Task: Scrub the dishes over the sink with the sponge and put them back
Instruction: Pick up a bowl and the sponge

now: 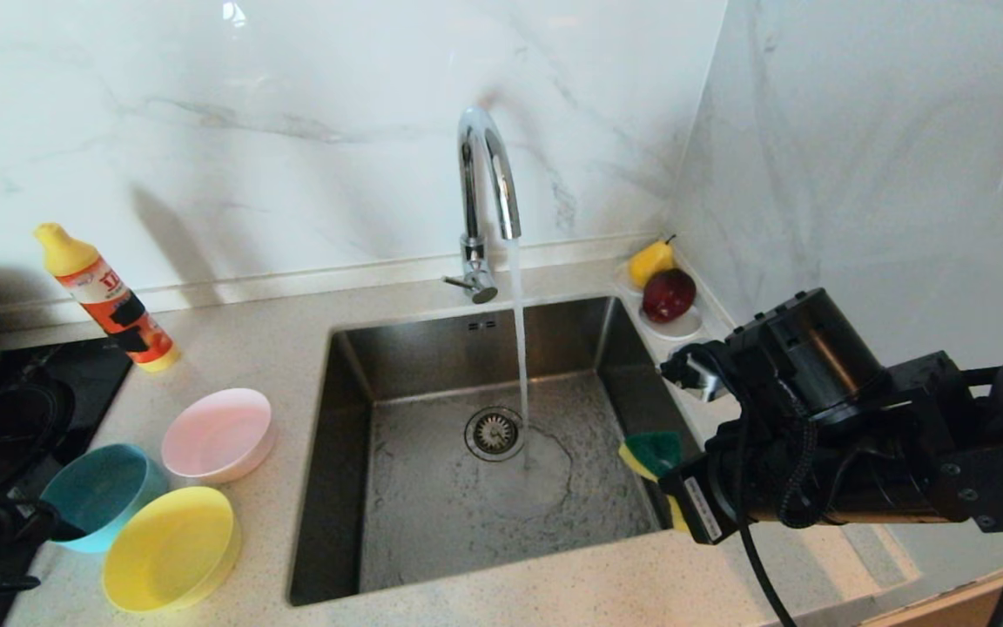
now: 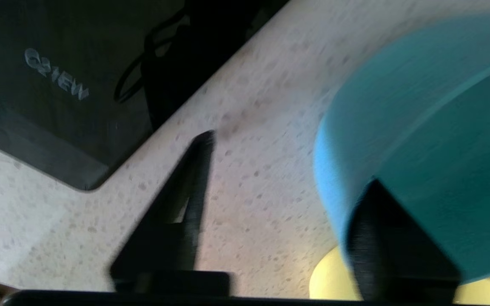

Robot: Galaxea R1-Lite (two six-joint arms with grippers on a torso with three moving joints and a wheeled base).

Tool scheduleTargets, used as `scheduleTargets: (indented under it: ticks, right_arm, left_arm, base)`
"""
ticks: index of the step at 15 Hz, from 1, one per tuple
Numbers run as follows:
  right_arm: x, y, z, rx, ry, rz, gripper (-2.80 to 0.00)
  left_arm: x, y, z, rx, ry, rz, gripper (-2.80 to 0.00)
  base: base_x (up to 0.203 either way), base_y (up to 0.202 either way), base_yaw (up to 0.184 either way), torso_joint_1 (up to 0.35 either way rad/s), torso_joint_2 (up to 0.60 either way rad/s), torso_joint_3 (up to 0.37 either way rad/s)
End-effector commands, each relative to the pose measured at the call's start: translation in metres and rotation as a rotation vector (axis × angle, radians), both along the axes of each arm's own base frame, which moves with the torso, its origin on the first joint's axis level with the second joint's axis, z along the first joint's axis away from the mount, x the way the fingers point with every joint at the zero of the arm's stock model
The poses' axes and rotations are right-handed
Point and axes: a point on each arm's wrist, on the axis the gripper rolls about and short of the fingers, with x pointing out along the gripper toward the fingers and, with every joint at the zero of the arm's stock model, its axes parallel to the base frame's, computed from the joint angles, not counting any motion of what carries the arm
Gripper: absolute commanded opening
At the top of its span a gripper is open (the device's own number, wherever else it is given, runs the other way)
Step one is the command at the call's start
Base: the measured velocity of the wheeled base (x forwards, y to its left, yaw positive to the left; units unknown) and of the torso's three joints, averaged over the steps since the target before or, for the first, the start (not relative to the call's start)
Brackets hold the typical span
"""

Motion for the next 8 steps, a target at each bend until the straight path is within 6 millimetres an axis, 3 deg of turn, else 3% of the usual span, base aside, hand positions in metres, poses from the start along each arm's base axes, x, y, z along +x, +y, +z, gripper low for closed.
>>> scheduleTargets:
  ticks: [1,5,8]
  right_arm:
    - [-0.001,0.000,0.000,0.001,-0.002,0.000,-2.80]
    - [-0.001,0.000,0.001,0.002,-0.005,0.001,-2.80]
    - [0.000,0.000,0.001,0.002,-0.003,0.000,-2.80]
  left_arm:
    - [0.002,0.003,0.008,0.019,-0.022,0.006,-2.80]
    - [-0.006,0.017,0.040,0.098,-0.079,0.069,-2.80]
    - [-0.011,0.016,0.047,0.084,-0.060,0.074,-2.80]
  base:
    - [0.000,0.000,0.000,0.000,0.00,0.000]
    - [0.000,0.000,0.000,0.000,0.00,0.000]
    - [0.000,0.000,0.000,0.000,0.00,0.000]
